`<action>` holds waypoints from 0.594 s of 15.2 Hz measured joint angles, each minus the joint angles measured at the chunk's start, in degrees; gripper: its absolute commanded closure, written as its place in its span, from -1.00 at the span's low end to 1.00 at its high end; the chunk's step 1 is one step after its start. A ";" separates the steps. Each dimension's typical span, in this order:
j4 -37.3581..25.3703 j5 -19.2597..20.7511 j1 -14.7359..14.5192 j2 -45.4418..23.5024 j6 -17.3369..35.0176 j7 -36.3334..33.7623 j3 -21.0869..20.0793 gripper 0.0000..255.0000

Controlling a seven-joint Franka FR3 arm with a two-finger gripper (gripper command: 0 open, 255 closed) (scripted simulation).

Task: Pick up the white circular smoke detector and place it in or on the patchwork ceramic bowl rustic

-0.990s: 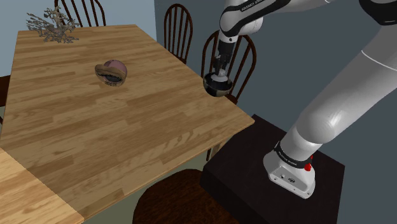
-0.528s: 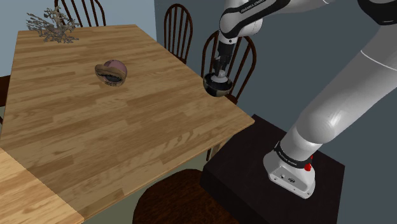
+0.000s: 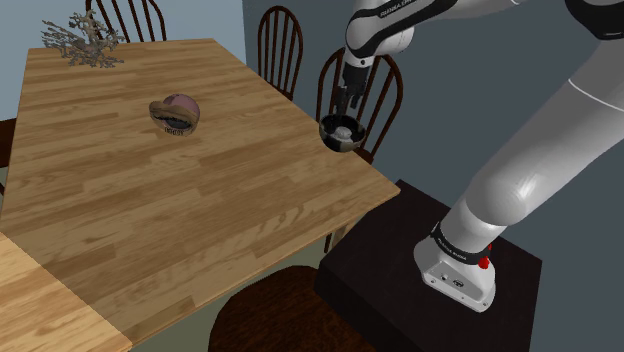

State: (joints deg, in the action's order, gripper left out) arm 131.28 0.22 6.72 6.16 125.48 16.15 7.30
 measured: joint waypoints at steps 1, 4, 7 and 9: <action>-1.03 0.07 0.00 0.54 -1.52 -0.08 -0.03 -1.00; -3.39 0.30 0.00 2.32 -5.64 -0.28 -0.11 -1.00; -3.84 0.34 0.02 2.58 -6.40 -0.27 -0.10 -1.00; -3.89 0.34 0.02 2.60 -6.49 -0.28 -0.11 -1.00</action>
State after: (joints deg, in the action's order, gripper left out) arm 127.39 0.56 6.74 8.76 118.99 15.87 7.20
